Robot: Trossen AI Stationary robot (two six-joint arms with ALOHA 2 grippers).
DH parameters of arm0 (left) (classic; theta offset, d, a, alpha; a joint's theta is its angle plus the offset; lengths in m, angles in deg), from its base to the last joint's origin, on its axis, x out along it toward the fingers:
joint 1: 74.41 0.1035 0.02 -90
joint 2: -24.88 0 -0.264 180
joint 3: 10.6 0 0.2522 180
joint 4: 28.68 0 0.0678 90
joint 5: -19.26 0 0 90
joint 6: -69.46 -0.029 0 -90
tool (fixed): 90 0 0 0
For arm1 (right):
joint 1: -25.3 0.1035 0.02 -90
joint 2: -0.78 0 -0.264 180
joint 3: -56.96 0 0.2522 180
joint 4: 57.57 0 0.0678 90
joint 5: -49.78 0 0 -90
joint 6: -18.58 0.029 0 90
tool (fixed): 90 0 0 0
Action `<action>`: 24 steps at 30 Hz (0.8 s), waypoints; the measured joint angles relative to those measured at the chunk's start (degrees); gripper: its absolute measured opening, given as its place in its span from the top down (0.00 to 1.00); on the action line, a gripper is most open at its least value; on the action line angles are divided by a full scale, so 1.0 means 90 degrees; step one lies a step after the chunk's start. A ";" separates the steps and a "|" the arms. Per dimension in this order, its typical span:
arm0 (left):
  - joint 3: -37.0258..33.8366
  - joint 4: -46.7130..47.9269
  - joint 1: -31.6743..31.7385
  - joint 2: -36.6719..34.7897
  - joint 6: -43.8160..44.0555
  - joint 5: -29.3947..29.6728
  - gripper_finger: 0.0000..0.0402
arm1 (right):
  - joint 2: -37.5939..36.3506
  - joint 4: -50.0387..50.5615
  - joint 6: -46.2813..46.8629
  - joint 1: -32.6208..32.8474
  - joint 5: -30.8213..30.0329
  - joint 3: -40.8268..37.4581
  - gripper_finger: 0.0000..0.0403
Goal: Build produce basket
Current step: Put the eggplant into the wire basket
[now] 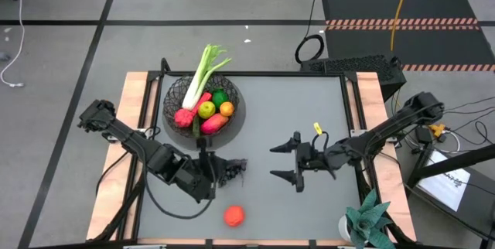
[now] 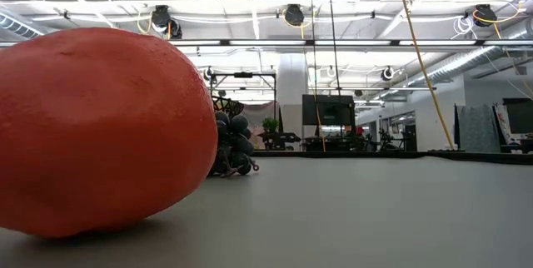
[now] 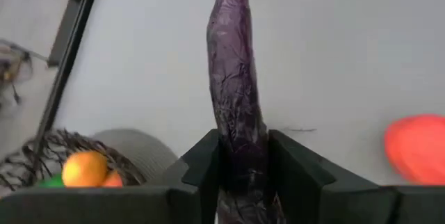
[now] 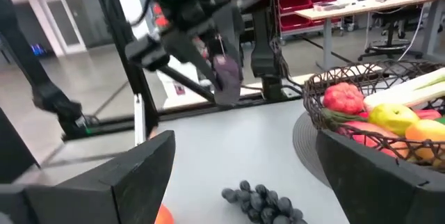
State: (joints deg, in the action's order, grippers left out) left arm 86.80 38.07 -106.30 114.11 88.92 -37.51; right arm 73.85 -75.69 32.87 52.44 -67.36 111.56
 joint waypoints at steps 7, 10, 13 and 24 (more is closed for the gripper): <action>-0.0221 0.0054 -0.0115 0.0028 -0.0800 0.0067 0.71 | 0.0800 -0.0773 -0.0761 -0.0002 0.0017 0.0065 0.15; -0.0331 0.0045 -0.0074 0.0031 -0.0751 0.0194 0.71 | 0.1112 -0.0961 -0.0912 -0.0002 0.0016 0.0320 0.15; -0.0389 0.0025 -0.0001 0.0029 -0.0595 0.0190 0.71 | 0.1477 -0.0942 -0.1172 -0.0002 0.0015 0.0599 0.15; -0.0389 -0.0933 0.0256 0.0029 -0.0971 0.0063 0.71 | 0.2067 -0.0848 -0.1611 -0.0005 -0.0857 0.1052 0.15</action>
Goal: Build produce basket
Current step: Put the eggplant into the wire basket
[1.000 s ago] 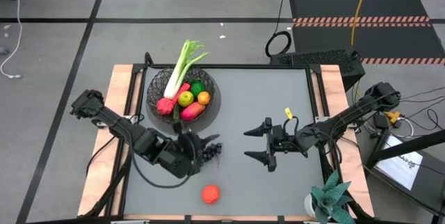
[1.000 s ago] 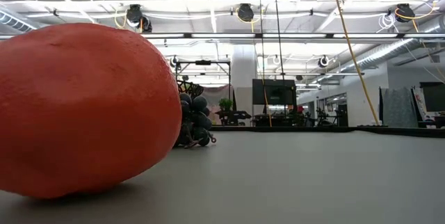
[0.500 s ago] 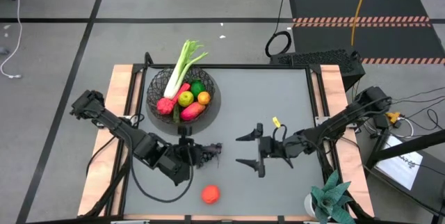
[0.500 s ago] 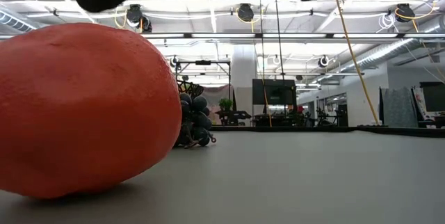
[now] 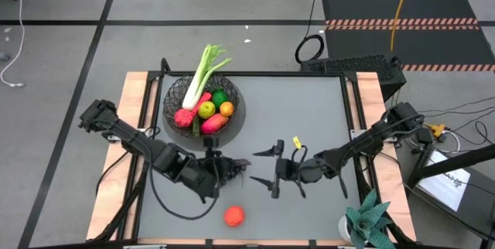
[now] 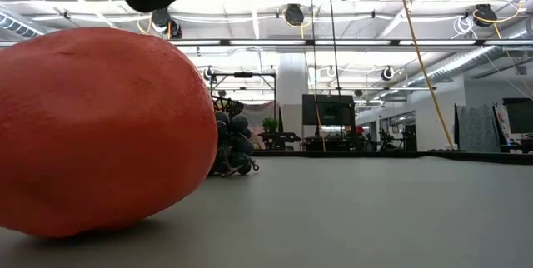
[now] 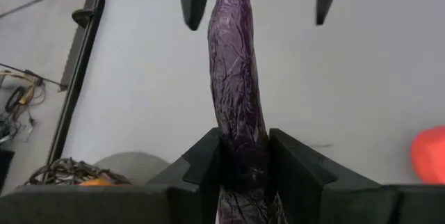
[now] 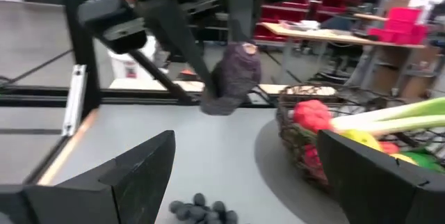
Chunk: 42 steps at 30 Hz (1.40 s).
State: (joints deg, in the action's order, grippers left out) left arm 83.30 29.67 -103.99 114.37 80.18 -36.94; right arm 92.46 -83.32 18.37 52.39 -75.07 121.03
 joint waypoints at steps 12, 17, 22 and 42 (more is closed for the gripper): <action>0.0000 -0.0354 0.0052 0.0066 -0.0007 -0.0212 0.71 | -0.0036 -0.0304 -0.0429 0.0003 -0.0110 0.0000 0.21; 0.0005 -0.0663 0.0069 0.0063 0.0015 -0.0327 0.71 | -0.0036 -0.0518 -0.0501 0.0000 0.0176 0.0000 0.27; 0.0005 -0.1089 0.0089 0.0110 -0.0077 -0.0420 0.71 | -0.0034 -0.0914 -0.0459 0.0003 0.0554 0.0000 0.34; 0.0010 -0.0999 0.0172 0.0143 -0.0712 -0.0443 0.71 | -0.0036 -0.0992 -0.0558 -0.0092 0.0564 0.0000 0.55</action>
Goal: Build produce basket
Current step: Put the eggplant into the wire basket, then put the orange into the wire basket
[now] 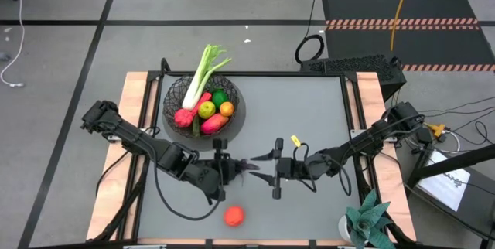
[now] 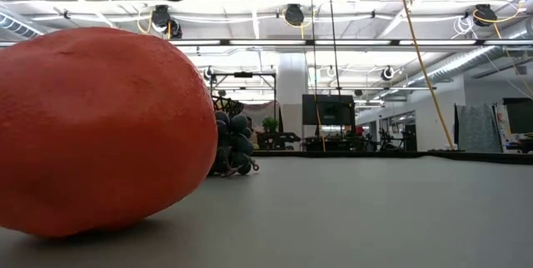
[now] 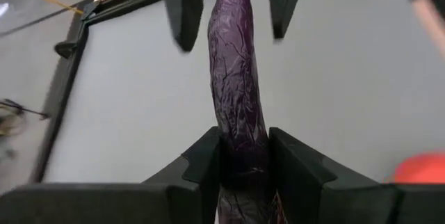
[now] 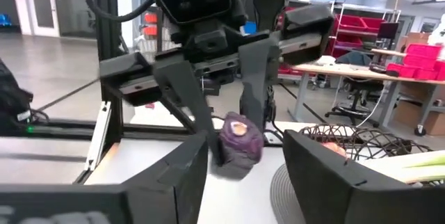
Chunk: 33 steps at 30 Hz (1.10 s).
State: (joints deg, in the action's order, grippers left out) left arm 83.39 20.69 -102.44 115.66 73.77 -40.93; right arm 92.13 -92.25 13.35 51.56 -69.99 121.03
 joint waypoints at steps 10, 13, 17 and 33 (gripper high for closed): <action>0.0000 0.2357 0.0365 0.0000 -0.1154 0.1521 0.71 | 0.0000 0.0644 0.0005 0.0002 -0.0869 -0.0005 0.55; 0.0000 0.3104 0.0927 0.0000 -0.1118 0.1529 0.71 | 0.0000 0.0801 0.0004 0.0000 -0.0961 -0.0005 0.55; -0.0002 0.3718 0.1937 -0.0002 -0.0957 0.1141 0.71 | 0.0002 0.0992 0.0144 0.0002 -0.1021 -0.0005 0.55; 0.0005 0.3763 0.3515 -0.0002 -0.0368 0.0694 0.36 | 0.0002 0.2361 0.1722 0.0619 0.0007 -0.0005 0.55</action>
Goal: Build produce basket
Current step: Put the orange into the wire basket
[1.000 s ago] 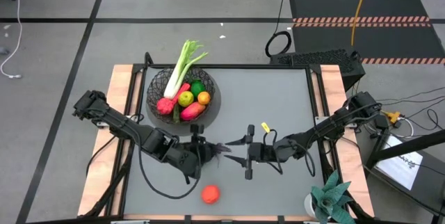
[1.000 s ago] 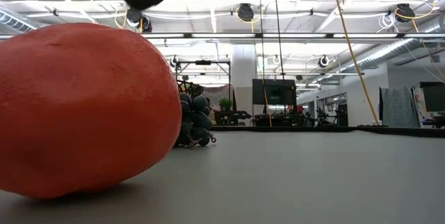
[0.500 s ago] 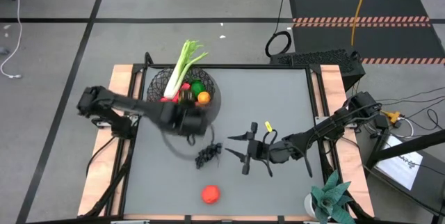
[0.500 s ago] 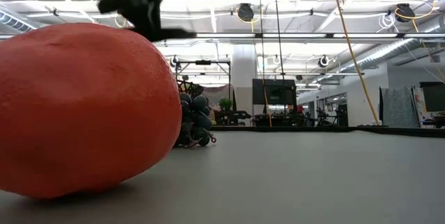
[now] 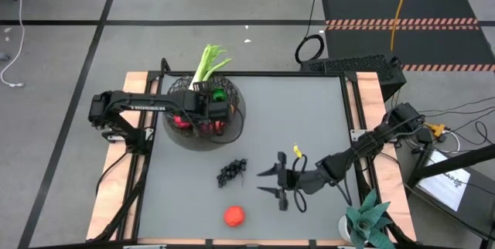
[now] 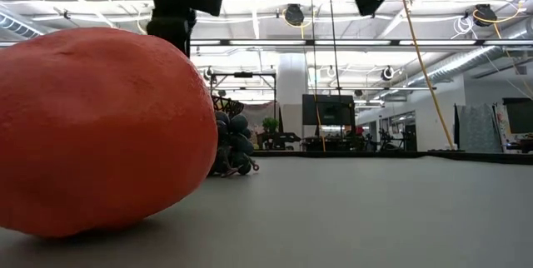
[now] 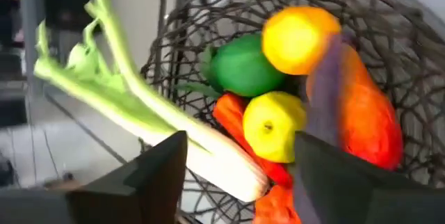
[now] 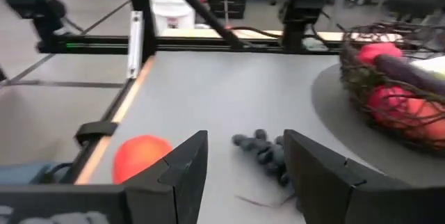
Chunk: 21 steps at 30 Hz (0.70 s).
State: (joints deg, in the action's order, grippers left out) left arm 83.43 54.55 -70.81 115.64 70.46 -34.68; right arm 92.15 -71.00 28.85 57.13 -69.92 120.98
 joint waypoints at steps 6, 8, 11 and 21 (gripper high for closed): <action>0.0181 -0.0055 -0.0782 -0.0179 0.1599 -0.0009 0.24 | 0.0100 0.0862 0.0212 0.0144 0.0453 0.0609 0.52; 0.0187 -0.0258 -0.1216 -0.0236 0.1839 -0.0001 0.24 | 0.0291 0.1436 0.0298 0.0154 0.0758 0.1062 0.47; 0.0187 -0.0371 -0.1891 -0.0236 0.2089 0.0200 0.29 | 0.0790 0.1947 0.0267 0.0236 0.1067 0.1769 0.39; 0.0064 -0.0421 -0.3478 -0.0236 0.2720 0.1149 0.51 | 0.2497 0.2290 -0.0205 0.0176 0.1553 0.3553 0.13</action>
State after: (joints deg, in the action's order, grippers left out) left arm 84.01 50.76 -102.11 113.52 94.94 -24.33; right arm 114.63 -50.39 27.00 58.71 -55.94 152.96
